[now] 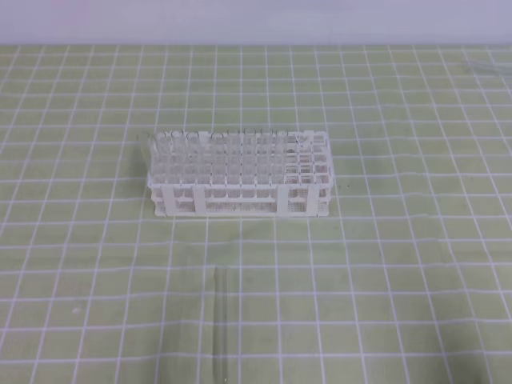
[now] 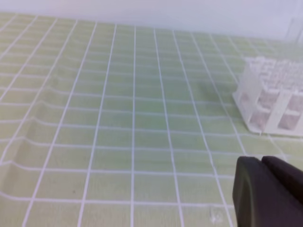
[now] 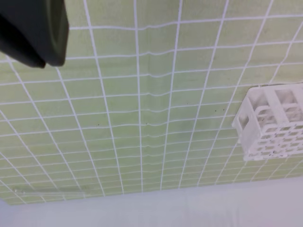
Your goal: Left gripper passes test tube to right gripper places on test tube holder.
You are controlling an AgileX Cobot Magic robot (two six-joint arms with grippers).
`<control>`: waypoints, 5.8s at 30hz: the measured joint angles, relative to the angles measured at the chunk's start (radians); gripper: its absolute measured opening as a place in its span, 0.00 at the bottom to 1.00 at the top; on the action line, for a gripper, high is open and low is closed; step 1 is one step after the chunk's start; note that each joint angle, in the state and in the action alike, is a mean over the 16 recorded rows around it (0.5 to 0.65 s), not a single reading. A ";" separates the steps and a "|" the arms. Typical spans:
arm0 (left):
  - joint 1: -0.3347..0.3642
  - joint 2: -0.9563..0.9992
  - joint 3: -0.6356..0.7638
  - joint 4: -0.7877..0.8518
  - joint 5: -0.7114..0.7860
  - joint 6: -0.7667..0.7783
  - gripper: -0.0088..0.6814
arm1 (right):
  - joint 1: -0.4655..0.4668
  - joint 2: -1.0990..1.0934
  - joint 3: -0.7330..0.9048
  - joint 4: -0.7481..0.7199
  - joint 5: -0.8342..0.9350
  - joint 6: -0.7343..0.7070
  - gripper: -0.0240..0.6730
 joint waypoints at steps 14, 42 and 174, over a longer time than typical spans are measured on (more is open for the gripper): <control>0.000 0.004 -0.001 -0.001 -0.007 -0.001 0.01 | 0.000 0.000 0.000 0.000 0.000 0.000 0.01; 0.000 -0.007 0.003 -0.289 -0.223 -0.199 0.01 | 0.000 0.000 0.000 0.394 -0.299 0.007 0.01; -0.772 1.829 -1.163 -0.028 0.748 -0.394 0.54 | 0.002 0.807 -0.620 0.377 0.449 -0.237 0.01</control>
